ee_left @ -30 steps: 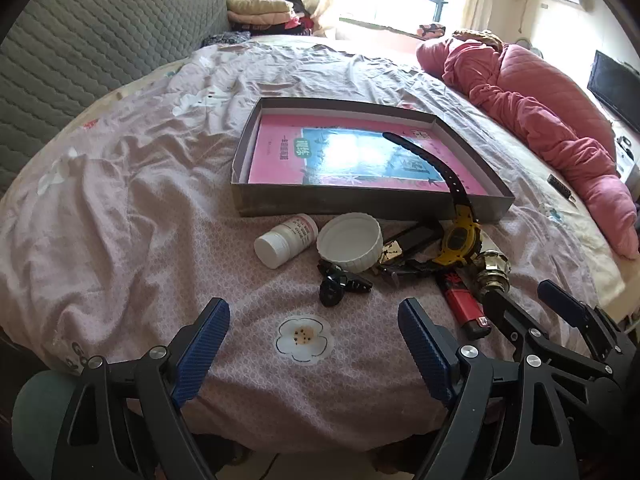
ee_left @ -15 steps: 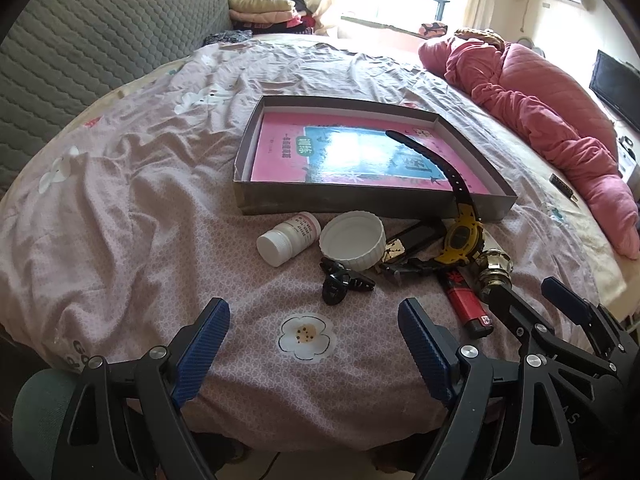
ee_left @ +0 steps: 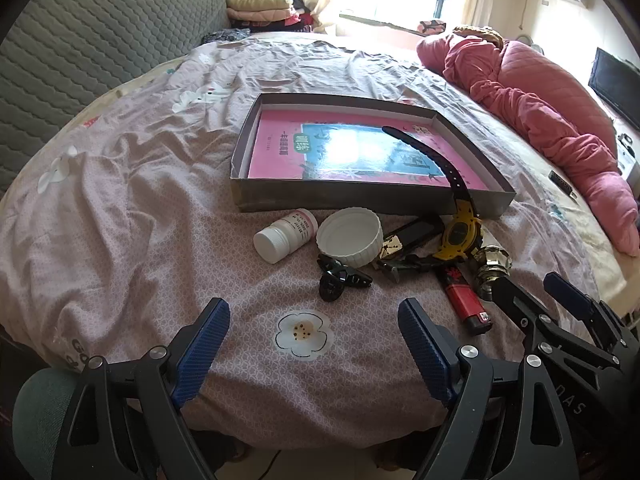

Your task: Organize rigid objects

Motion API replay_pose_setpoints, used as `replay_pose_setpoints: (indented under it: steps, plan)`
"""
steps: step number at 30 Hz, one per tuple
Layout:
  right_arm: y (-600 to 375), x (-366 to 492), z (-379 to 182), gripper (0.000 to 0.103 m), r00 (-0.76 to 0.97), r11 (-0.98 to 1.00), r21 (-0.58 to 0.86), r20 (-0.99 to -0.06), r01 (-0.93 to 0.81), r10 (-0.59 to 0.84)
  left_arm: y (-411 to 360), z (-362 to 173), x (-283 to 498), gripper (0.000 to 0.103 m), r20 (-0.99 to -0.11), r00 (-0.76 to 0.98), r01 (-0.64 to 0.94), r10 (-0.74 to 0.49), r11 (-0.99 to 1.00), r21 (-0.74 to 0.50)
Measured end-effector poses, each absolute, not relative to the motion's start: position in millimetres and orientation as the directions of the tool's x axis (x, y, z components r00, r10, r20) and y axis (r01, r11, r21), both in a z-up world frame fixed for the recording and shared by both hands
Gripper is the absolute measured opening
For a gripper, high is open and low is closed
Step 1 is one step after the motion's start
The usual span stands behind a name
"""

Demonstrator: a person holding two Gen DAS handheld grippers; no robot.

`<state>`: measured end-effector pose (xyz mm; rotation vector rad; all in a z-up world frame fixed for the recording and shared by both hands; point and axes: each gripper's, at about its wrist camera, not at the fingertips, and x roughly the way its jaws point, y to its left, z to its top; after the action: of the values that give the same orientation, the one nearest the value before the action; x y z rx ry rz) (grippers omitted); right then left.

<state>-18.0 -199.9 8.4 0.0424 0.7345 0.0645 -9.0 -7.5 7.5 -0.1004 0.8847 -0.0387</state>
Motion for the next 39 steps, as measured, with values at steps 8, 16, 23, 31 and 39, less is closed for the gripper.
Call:
replay_pose_setpoints:
  steps: [8, 16, 23, 31, 39]
  plan:
    - [-197.9, -19.0, 10.2, 0.078, 0.745, 0.997, 0.057, -0.663, -0.048, 0.074, -5.5, 6.8, -9.3, 0.087, -0.775, 0.627, -0.01, -0.084, 0.993, -0.116]
    - [-200.0, -19.1, 11.2, 0.078, 0.748, 0.997, 0.063, -0.66, -0.042, 0.073, -2.9, 8.5, -9.8, 0.087, -0.77, 0.631, -0.013, -0.095, 0.991, -0.133]
    - [-201.0, -19.7, 11.5, 0.078, 0.749, 0.997, 0.064, -0.659, -0.034, 0.067, 2.7, 8.2, -9.4, 0.087, -0.77, 0.629, -0.021, -0.11, 0.987, -0.158]
    - [-206.3, -16.5, 9.6, 0.078, 0.741, 0.996, 0.082, -0.668, -0.017, 0.068, 1.8, 0.4, -4.7, 0.086, -0.782, 0.603, 0.014, -0.157, 0.982, -0.186]
    - [-209.2, -13.7, 7.0, 0.078, 0.733, 0.995, 0.094, -0.676, -0.012, 0.073, 1.4, -3.8, 7.2, 0.074, -0.779, 0.6, 0.046, -0.181, 0.98, -0.192]
